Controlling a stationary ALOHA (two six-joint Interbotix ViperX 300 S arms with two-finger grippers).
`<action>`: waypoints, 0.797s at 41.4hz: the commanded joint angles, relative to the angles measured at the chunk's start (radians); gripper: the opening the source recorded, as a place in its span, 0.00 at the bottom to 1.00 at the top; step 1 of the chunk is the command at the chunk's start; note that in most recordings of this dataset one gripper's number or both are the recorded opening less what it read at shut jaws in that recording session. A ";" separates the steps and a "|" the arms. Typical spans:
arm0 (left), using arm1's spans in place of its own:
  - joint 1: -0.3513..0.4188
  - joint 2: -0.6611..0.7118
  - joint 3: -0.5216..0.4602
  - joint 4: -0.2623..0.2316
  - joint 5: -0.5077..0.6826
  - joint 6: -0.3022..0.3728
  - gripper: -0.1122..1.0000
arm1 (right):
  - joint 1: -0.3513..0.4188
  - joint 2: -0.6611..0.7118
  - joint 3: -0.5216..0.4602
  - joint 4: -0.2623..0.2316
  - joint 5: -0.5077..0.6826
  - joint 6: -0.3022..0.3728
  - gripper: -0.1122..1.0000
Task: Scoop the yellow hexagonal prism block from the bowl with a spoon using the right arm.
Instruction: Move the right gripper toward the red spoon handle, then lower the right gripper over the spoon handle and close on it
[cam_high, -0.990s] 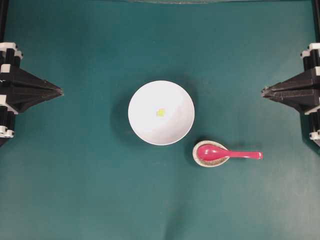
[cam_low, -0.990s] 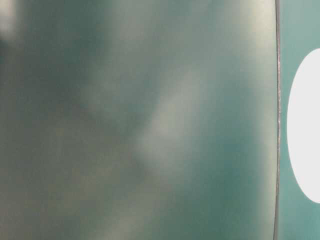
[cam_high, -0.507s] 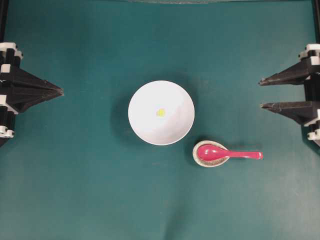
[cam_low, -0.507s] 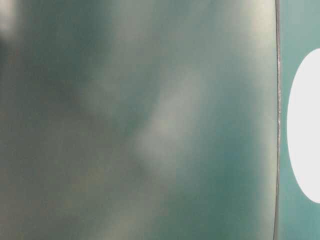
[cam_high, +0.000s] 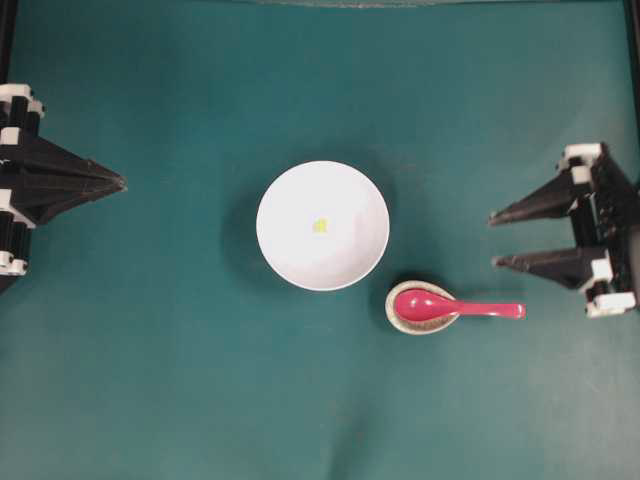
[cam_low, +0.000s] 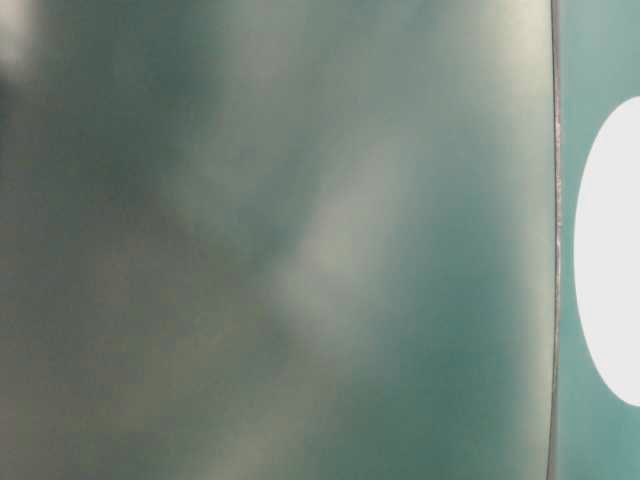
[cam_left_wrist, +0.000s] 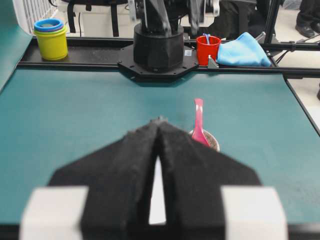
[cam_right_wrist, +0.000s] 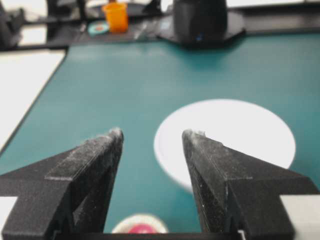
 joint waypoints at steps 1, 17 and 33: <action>-0.002 0.005 -0.029 0.003 -0.014 0.000 0.10 | 0.035 0.055 0.009 0.034 -0.087 -0.002 0.61; -0.002 0.005 -0.029 0.003 -0.015 0.002 0.10 | 0.222 0.324 0.086 0.213 -0.414 -0.003 0.61; 0.000 0.005 -0.028 0.005 -0.017 0.002 0.10 | 0.439 0.600 0.087 0.425 -0.640 -0.003 0.61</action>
